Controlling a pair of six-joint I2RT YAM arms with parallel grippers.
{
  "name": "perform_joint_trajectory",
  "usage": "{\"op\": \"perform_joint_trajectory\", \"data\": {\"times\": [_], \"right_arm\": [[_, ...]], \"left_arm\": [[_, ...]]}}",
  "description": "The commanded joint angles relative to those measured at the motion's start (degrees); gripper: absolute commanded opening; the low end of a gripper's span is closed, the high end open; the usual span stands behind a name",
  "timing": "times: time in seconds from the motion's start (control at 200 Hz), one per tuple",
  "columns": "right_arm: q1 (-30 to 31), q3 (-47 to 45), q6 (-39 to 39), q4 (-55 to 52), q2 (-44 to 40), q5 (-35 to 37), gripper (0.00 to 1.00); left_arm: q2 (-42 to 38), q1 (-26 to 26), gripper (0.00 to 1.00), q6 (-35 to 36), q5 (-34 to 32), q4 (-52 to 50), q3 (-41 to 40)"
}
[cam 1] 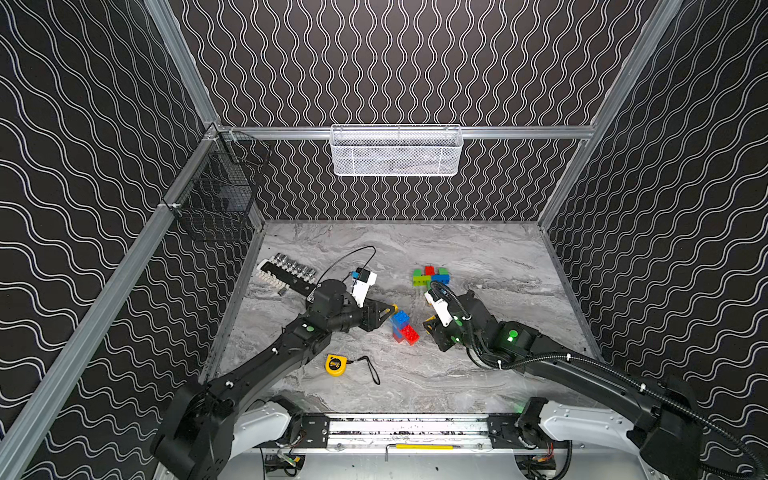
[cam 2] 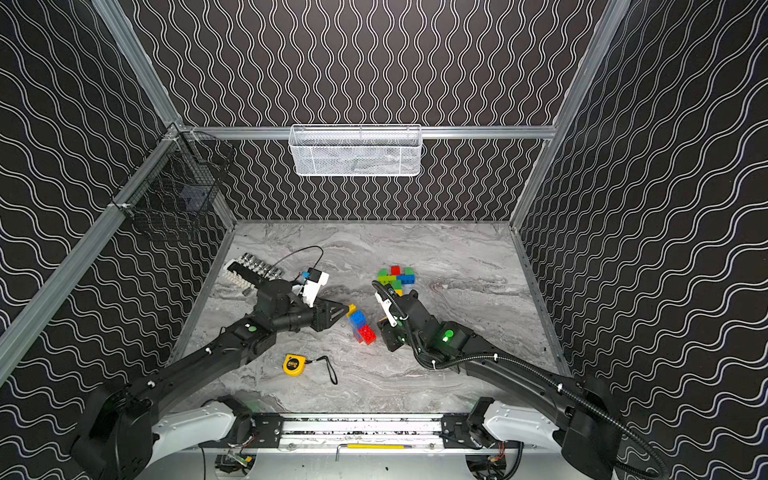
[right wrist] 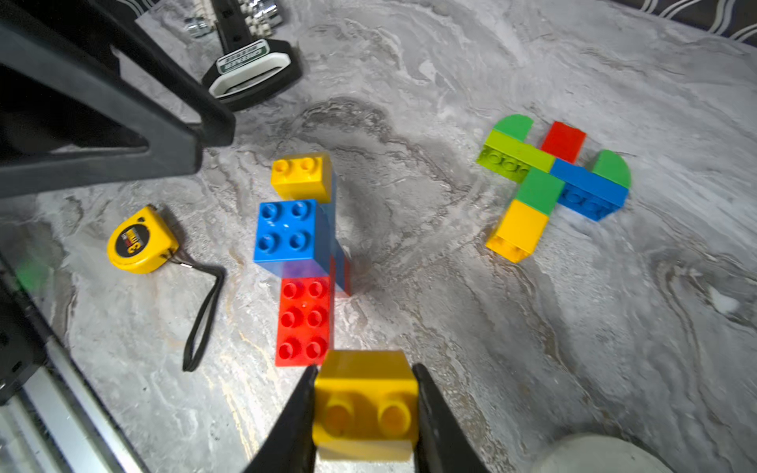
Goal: Assemble a fork with lego
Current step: Assemble the lego brick with the lego brick.
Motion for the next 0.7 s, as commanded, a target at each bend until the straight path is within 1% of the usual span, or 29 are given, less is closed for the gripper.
{"op": "perform_joint_trajectory", "data": {"times": [0.0, 0.215, 0.33, 0.456, 0.596, 0.696], "right_arm": [[0.22, -1.18, 2.16, -0.14, -1.99, 4.12, 0.00], [0.22, -1.33, 3.13, -0.98, -2.44, 4.90, 0.00], [0.22, -1.07, 3.48, -1.67, -2.08, 4.68, 0.00], [0.22, -0.60, 3.49, -2.63, -2.53, 4.94, 0.00], [0.22, -0.45, 3.46, -3.01, -2.88, 4.95, 0.00], [0.22, -0.52, 3.74, -3.02, -2.87, 4.68, 0.00]], "left_arm": [[1.81, 0.03, 0.37, -1.91, 6.76, 5.69, 0.54], [3.65, -0.40, 0.28, -0.39, 6.62, 3.76, 2.58], [4.21, -1.95, 0.24, 1.88, 4.32, -0.32, 4.19], [4.34, -4.21, 0.22, 5.67, -2.07, -7.43, 6.32], [4.84, -4.59, 0.22, 6.08, -4.07, -8.71, 6.68], [5.54, -4.69, 0.25, 6.13, -4.04, -8.83, 7.04]]}}
